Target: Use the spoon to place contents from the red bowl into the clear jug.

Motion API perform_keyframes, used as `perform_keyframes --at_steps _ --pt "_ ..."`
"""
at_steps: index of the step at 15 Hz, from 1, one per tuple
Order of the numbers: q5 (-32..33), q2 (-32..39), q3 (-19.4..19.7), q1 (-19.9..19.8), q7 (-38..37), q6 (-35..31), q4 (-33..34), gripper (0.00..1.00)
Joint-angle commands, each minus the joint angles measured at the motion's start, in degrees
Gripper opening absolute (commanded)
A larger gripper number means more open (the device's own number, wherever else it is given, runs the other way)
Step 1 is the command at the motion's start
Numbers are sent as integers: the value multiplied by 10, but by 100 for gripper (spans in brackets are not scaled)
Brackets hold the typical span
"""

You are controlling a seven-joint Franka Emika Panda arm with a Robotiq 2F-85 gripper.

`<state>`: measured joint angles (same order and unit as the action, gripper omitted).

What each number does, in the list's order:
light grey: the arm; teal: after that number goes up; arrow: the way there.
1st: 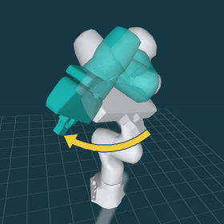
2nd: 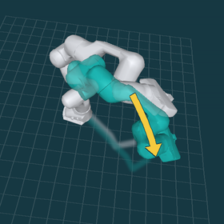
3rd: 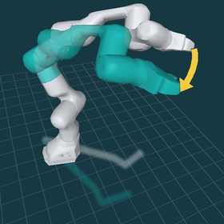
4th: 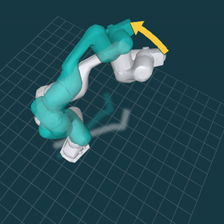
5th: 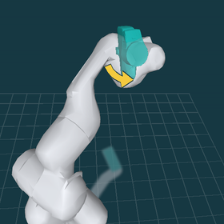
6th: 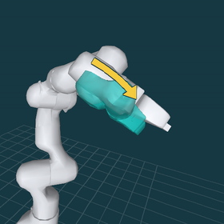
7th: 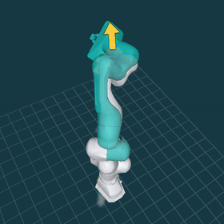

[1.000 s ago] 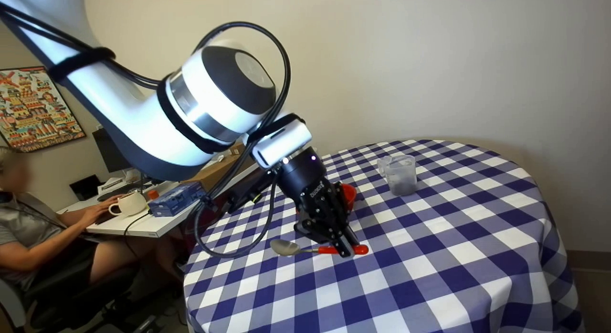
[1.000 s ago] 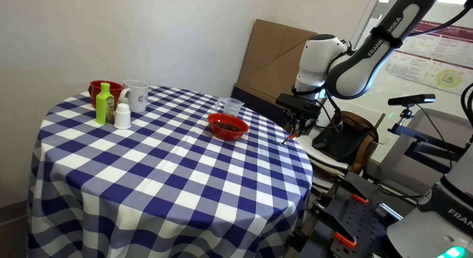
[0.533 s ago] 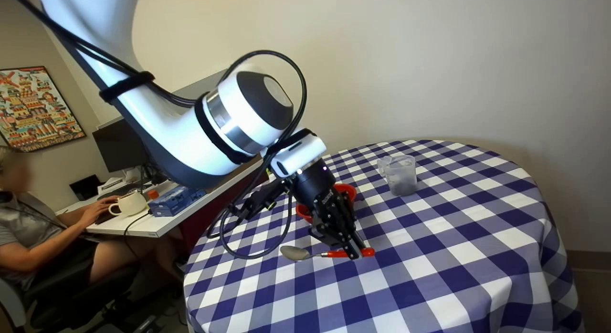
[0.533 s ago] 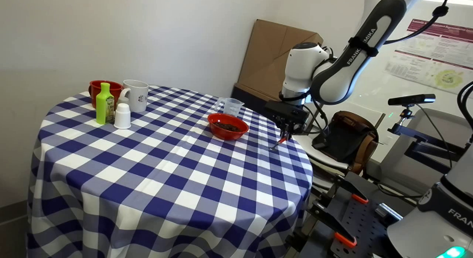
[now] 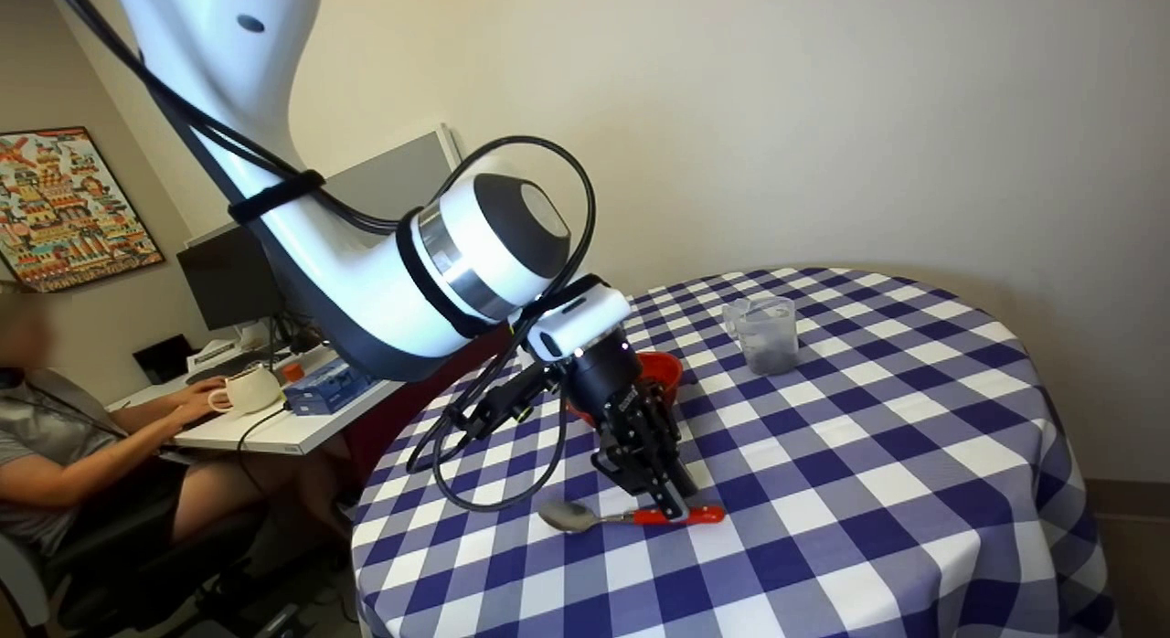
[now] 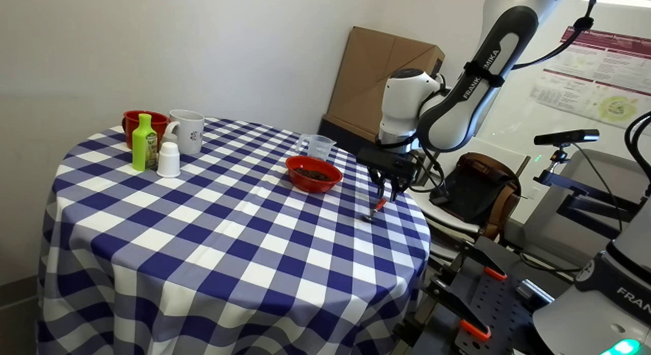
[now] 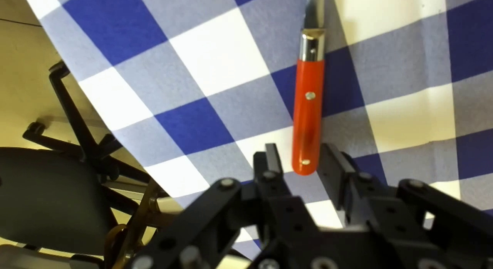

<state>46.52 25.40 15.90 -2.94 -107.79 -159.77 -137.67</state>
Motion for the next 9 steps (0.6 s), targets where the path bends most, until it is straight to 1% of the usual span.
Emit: perform_keyframes --at_steps 1,4,5,6,7,9 --pt "-56 -22 -10 -7 68 -9 -13 67" --pt "-120 -63 -19 -14 139 -16 -30 88" --pt "-146 -86 -25 -20 178 -20 -40 95" --pt "-166 -114 -54 -48 230 -20 -51 99" --pt "-167 -148 -97 -87 268 -7 -65 100" --pt "-198 -201 -172 -146 347 12 -89 100"
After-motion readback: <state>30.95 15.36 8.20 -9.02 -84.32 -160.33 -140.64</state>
